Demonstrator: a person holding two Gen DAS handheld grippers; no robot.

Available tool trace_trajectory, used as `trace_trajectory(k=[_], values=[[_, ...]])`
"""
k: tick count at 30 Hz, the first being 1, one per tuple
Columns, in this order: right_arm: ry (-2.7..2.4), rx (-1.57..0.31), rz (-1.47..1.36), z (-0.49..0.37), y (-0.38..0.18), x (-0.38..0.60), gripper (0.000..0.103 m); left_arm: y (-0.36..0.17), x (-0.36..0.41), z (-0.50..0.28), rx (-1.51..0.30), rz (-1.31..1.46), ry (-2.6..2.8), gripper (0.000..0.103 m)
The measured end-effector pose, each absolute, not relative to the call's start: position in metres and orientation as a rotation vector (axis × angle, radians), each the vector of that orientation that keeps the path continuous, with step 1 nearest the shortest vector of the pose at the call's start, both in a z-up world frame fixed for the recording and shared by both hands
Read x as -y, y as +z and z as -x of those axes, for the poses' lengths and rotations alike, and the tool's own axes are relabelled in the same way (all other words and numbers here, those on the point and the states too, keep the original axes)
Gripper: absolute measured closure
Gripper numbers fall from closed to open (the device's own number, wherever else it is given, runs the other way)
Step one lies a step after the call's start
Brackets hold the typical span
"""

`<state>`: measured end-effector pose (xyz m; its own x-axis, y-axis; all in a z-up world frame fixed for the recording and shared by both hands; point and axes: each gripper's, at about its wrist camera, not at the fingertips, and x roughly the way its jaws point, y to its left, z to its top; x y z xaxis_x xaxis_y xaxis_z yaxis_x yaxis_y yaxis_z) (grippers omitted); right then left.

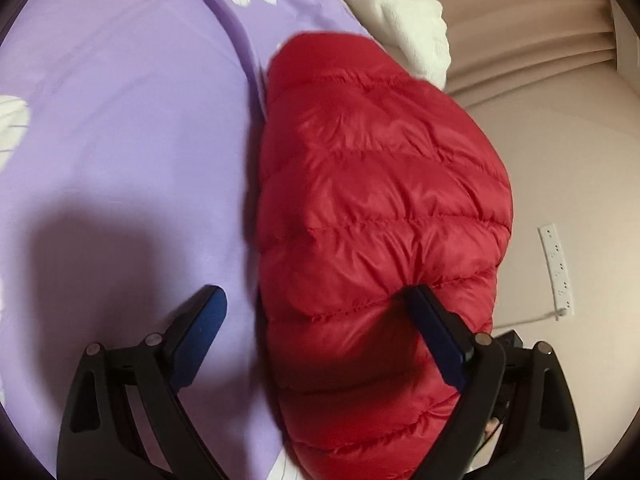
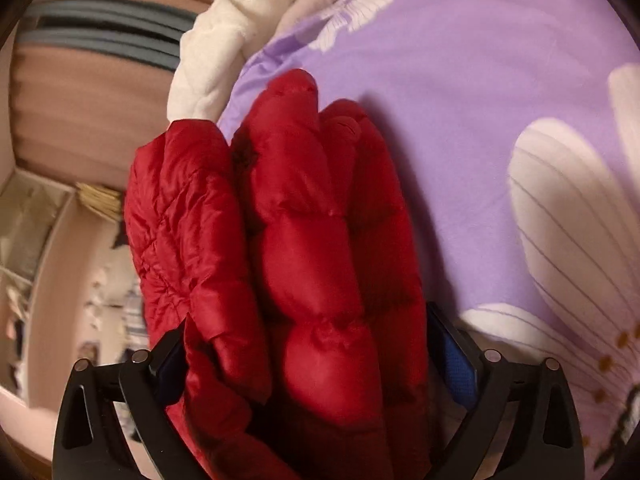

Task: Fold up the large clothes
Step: 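Lift the rolled jacket bundle off the duvet with both grippers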

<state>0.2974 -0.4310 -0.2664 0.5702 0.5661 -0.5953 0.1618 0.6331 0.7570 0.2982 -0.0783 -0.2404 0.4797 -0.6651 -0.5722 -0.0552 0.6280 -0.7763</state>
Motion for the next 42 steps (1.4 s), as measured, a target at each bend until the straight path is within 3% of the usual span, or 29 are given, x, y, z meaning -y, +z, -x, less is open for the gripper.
trace_trajectory(k=[11, 18, 23, 33, 42], values=[[0.312, -0.926, -0.882, -0.307, -0.268, 0.417, 0.006, -0.237, 0.107, -0.317, -0.994, 0.698, -0.469, 0.007], [0.326, -0.892, -0.913, -0.3, -0.272, 0.426, 0.032, -0.232, 0.128, -0.321, -0.961, 0.611, -0.449, 0.027], [0.39, -0.859, -0.936, -0.294, -0.272, 0.427, 0.043, -0.218, 0.141, -0.321, -0.936, 0.517, -0.451, 0.039], [0.45, -0.776, -0.868, -0.282, -0.24, 0.416, 0.046, -0.203, 0.133, -0.321, -0.911, 0.541, -0.524, 0.045], [0.561, -0.638, -0.82, -0.26, -0.194, 0.396, 0.046, -0.13, 0.113, -0.289, -0.729, 0.511, -0.549, 0.046]])
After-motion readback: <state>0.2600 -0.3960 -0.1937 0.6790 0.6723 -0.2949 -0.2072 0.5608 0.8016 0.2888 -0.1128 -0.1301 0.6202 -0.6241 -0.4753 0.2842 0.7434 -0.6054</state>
